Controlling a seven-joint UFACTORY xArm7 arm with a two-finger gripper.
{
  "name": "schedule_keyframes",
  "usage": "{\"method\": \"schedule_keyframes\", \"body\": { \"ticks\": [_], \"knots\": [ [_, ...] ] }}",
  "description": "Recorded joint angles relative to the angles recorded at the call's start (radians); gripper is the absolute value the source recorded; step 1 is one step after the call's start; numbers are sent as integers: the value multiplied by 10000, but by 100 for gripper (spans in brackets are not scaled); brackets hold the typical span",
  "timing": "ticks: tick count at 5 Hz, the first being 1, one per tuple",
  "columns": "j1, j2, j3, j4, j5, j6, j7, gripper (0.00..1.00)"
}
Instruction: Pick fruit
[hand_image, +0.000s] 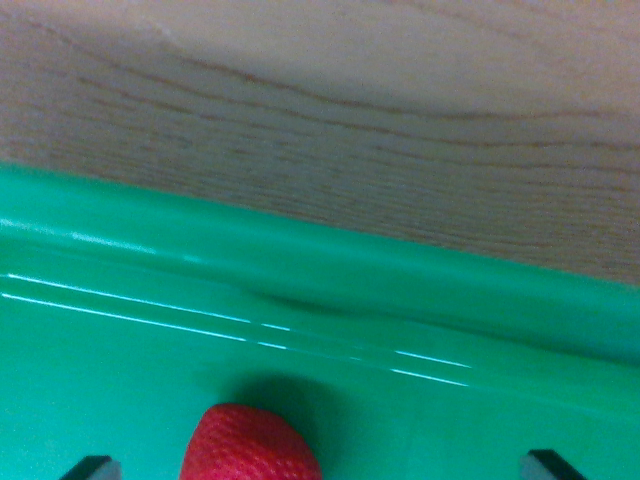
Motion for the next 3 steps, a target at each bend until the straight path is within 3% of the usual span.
{"method": "schedule_keyframes", "body": {
  "ticks": [1,2,3],
  "knots": [
    [36,120,38,-261,29,-386,-116,0],
    [36,120,38,-261,29,-386,-116,0],
    [71,236,75,-513,57,-757,-228,0]
  ]
}}
